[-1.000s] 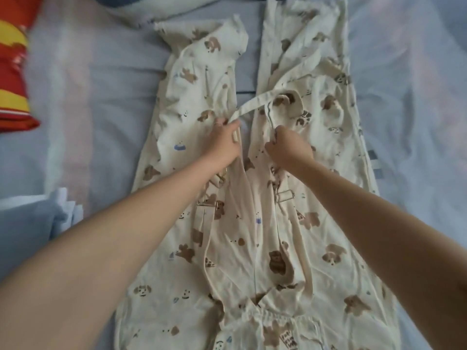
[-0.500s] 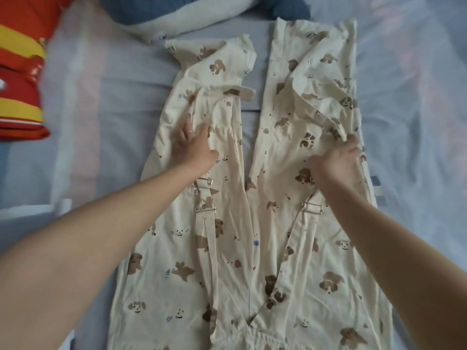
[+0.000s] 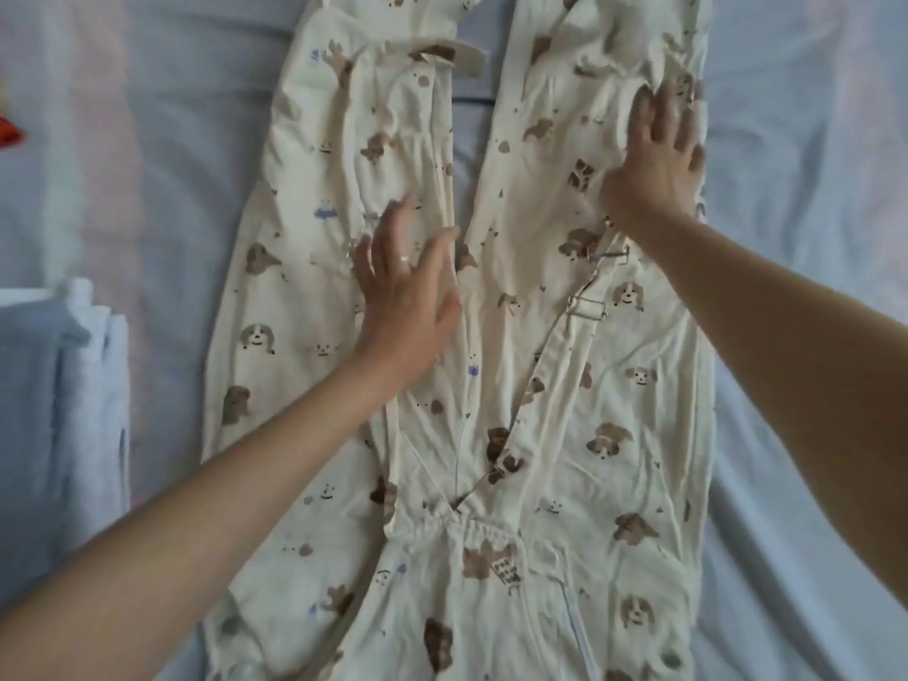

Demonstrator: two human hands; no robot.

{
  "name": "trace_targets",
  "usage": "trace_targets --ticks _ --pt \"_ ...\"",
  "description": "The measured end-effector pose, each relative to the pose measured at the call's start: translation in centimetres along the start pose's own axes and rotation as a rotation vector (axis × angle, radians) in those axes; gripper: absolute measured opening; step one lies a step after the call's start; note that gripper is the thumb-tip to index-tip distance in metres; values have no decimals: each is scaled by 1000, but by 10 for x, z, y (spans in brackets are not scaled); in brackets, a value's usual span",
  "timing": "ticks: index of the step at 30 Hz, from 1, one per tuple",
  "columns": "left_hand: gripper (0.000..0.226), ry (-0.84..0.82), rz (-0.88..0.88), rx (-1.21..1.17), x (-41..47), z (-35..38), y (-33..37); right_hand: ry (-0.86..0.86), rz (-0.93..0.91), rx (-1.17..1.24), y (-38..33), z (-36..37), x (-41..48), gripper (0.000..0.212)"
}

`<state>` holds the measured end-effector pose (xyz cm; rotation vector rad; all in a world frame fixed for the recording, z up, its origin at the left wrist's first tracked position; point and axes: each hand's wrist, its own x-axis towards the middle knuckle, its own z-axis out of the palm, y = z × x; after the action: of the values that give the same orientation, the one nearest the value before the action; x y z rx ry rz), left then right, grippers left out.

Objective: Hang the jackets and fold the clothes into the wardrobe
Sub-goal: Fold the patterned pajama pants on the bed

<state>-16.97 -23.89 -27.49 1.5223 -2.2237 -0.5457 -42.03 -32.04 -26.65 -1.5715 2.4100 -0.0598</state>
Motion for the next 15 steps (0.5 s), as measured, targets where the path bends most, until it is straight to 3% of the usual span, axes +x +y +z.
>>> trace_targets --ticks 4,9,12,15 --pt "47 -205 -54 -16 -143 14 25 224 -186 253 -3 25 -90 59" --pt "52 -209 -326 -102 -279 -6 35 25 -252 443 27 80 -292 36" --pt "57 -213 -470 -222 -317 -17 27 -31 -94 480 55 95 -391 25" --pt "36 -203 -616 -322 -322 -23 13 -73 94 554 65 91 -440 28"
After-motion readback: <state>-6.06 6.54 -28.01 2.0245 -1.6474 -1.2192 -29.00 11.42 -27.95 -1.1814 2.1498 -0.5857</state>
